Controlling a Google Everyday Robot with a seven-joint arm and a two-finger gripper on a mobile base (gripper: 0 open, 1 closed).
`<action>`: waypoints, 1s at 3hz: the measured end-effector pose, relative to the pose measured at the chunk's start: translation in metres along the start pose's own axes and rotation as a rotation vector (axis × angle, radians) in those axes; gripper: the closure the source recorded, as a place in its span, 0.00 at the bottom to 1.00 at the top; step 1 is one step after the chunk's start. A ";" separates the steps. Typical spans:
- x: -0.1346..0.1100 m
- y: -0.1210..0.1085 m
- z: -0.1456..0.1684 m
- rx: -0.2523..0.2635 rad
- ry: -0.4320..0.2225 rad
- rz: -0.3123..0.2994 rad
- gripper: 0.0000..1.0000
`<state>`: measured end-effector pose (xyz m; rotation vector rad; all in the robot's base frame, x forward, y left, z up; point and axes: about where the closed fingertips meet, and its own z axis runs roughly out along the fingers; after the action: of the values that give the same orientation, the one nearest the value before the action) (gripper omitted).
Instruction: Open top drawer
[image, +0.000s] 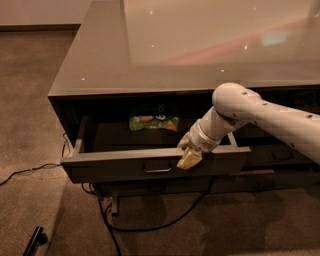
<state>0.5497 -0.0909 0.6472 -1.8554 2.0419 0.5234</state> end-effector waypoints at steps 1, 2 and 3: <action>0.000 0.000 0.000 0.000 0.000 0.000 0.00; 0.001 0.010 0.005 -0.009 -0.005 -0.014 0.00; 0.005 0.026 0.006 -0.004 0.004 -0.013 0.00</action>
Offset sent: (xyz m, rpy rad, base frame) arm -0.0215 0.0017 -0.0064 0.0128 -0.0048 0.0322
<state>0.5236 -0.0900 0.6405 -1.8726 2.0314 0.5207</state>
